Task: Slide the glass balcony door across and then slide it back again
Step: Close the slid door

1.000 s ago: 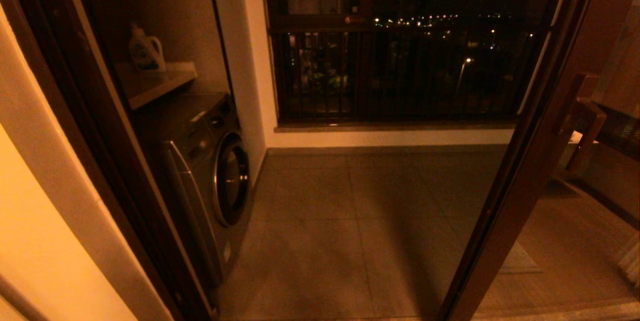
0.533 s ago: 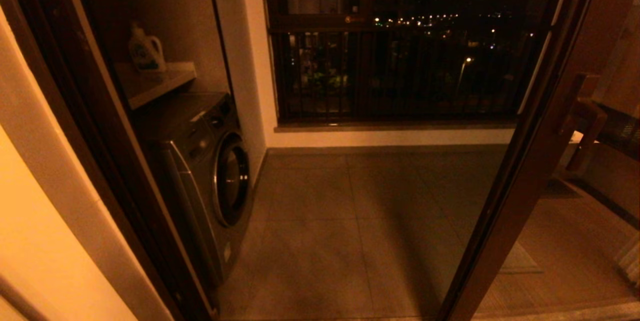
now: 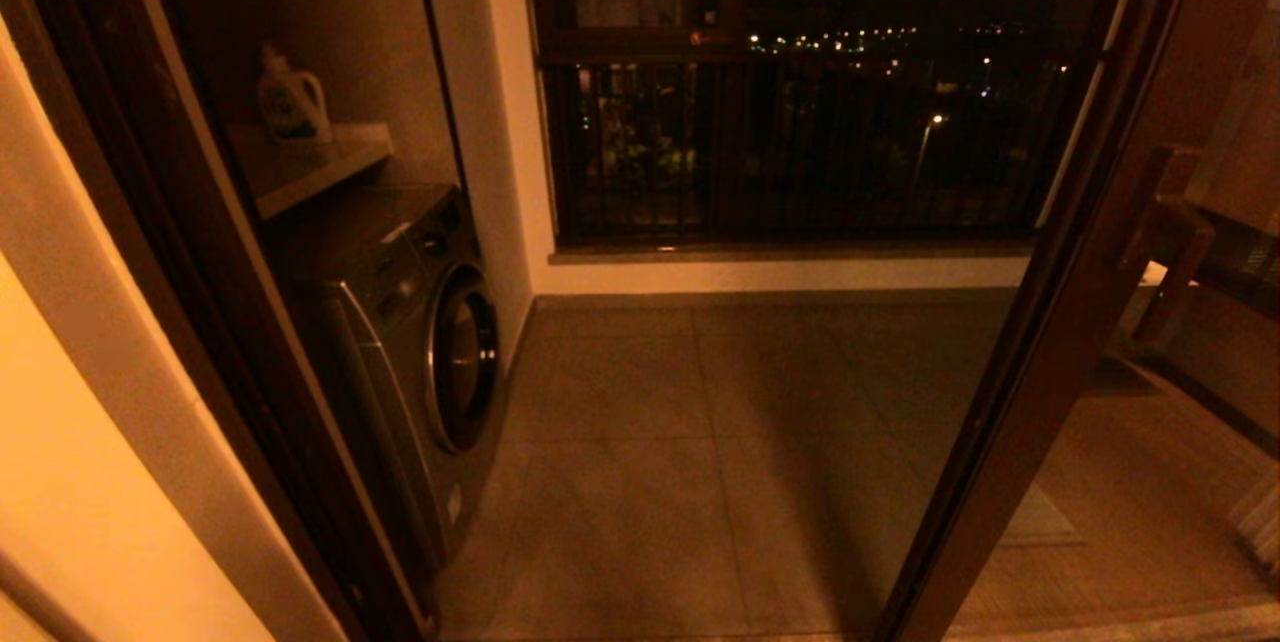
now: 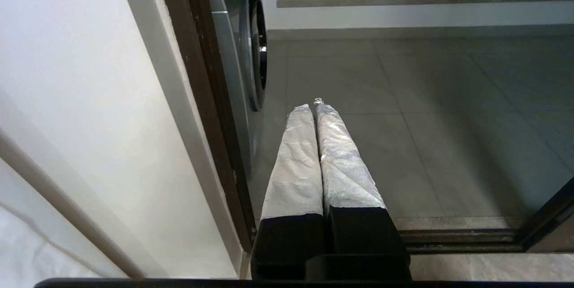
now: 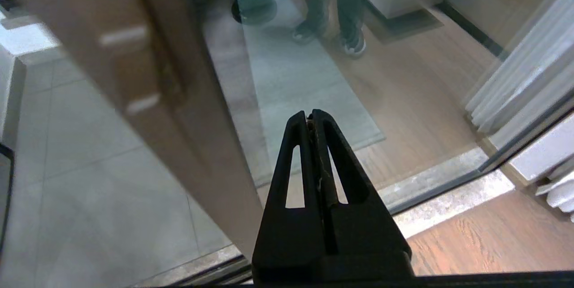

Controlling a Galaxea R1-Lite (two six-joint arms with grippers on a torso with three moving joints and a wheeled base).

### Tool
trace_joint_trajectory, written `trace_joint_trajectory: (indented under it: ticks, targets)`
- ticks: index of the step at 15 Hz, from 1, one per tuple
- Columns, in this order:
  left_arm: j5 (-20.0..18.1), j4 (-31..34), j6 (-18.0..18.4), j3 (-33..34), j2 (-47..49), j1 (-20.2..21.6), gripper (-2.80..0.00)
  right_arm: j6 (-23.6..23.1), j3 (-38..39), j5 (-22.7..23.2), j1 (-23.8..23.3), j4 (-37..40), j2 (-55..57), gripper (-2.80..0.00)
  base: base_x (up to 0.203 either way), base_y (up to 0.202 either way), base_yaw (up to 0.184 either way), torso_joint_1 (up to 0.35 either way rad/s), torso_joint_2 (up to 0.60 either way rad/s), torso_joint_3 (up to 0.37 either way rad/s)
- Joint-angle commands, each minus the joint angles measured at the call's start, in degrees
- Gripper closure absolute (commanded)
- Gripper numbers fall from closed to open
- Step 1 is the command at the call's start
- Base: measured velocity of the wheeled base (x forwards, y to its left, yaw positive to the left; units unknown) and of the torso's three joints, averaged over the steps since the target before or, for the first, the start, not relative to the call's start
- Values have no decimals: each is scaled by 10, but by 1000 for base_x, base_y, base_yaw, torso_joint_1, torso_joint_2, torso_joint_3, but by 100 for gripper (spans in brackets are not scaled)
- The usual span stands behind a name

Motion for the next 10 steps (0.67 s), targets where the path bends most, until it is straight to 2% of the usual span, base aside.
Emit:
trace_joint_trajectory:
  ticks: [1,10]
  targets:
    - [0,0,0,0,0,0,0,-1,-26,2,2,-1,53,0,0,0,0,0,0,0]
    - [0,0,0,0,0,0,0,5,-25,7,98,0,72,0,0,0,0,0,0,0]
